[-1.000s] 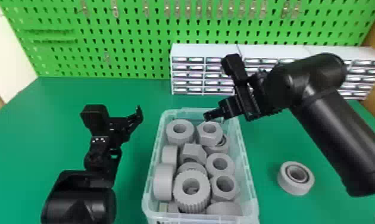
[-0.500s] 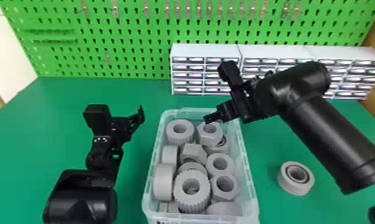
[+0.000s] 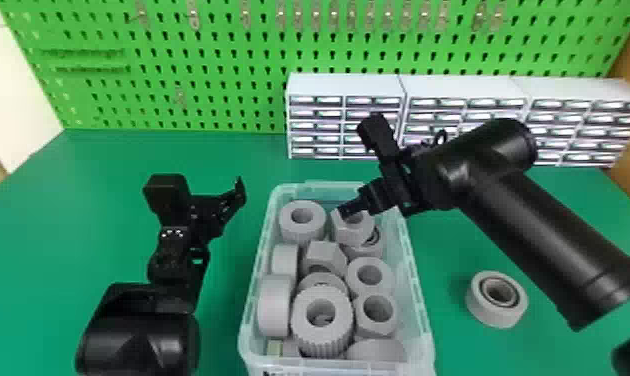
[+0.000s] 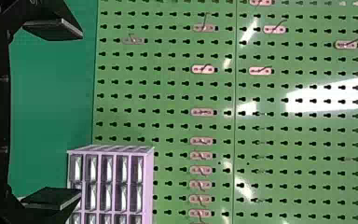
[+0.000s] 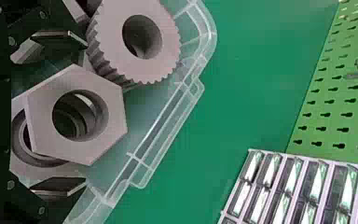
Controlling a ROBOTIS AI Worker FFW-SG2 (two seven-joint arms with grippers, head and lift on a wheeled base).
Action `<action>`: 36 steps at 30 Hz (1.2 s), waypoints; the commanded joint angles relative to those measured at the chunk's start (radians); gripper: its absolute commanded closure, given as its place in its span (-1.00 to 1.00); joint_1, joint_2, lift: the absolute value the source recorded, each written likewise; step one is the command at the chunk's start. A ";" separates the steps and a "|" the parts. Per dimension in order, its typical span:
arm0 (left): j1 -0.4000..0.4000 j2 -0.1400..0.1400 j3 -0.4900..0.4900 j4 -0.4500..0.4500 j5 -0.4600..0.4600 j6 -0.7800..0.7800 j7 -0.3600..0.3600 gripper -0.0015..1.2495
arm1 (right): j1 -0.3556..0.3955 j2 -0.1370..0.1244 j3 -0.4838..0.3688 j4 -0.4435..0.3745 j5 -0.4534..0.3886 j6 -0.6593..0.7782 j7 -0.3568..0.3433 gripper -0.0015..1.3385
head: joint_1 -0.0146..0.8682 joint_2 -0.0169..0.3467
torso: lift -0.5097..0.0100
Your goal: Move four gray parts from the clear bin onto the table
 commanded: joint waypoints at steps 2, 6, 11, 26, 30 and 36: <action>-0.004 0.001 0.000 0.002 0.000 0.000 0.001 -0.84 | -0.001 0.002 0.024 0.023 0.006 -0.029 0.018 -0.63 | 0.60 -0.51 | 0.76; -0.004 0.000 0.000 0.002 0.002 0.000 0.001 -0.84 | -0.003 0.002 0.037 0.034 0.016 -0.042 0.041 -0.63 | 0.60 -0.51 | 0.76; -0.007 0.000 -0.003 0.002 0.002 0.000 0.001 -0.84 | -0.003 0.002 0.048 0.035 0.031 -0.052 0.060 -0.64 | 0.60 -0.51 | 0.76; -0.016 0.000 -0.010 0.008 0.003 0.000 -0.001 -0.84 | -0.001 0.002 0.084 0.050 0.049 -0.090 0.097 -0.65 | 0.60 -0.51 | 0.76; -0.017 0.000 -0.012 0.008 0.005 0.000 -0.001 -0.84 | -0.001 0.002 0.099 0.055 0.049 -0.099 0.102 -0.65 | 0.60 -0.51 | 0.76; -0.019 0.000 -0.012 0.008 0.005 0.000 0.001 -0.84 | 0.000 0.002 0.120 0.063 0.057 -0.122 0.114 -0.65 | 0.60 -0.51 | 0.76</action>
